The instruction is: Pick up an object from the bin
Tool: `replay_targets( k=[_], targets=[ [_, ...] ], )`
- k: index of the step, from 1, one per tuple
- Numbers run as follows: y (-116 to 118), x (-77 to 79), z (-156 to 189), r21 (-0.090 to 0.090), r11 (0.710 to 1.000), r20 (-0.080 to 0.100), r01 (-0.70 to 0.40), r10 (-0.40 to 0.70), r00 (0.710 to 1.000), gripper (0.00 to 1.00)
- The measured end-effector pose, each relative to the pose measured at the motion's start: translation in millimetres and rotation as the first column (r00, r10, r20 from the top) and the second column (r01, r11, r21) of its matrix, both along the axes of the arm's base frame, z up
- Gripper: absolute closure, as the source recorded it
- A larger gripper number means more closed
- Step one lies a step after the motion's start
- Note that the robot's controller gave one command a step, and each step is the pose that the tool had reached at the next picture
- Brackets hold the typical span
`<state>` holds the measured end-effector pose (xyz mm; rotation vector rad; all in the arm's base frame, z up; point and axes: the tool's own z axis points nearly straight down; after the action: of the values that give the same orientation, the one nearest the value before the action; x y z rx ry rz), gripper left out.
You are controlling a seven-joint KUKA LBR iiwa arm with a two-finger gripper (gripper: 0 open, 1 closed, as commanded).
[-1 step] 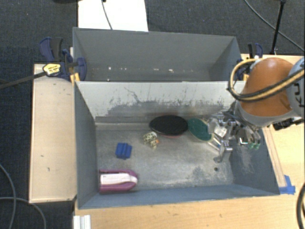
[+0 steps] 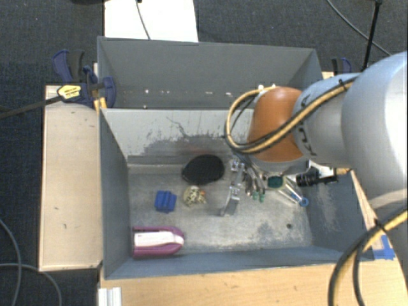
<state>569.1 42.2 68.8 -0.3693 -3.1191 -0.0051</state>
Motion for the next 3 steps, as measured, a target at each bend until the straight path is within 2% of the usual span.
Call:
replay_targets(
  k=[1,2,3],
  targets=[
    [-60,-18.1,32,-0.004,0.981,-0.001,0.194,-0.194,0.981,0.00],
    [-115,-36.0,32,-0.002,0.954,0.002,0.299,-0.299,0.954,0.00],
    [-174,-75.7,4,-0.002,0.961,0.018,0.277,-0.277,0.961,0.00]
  ],
)
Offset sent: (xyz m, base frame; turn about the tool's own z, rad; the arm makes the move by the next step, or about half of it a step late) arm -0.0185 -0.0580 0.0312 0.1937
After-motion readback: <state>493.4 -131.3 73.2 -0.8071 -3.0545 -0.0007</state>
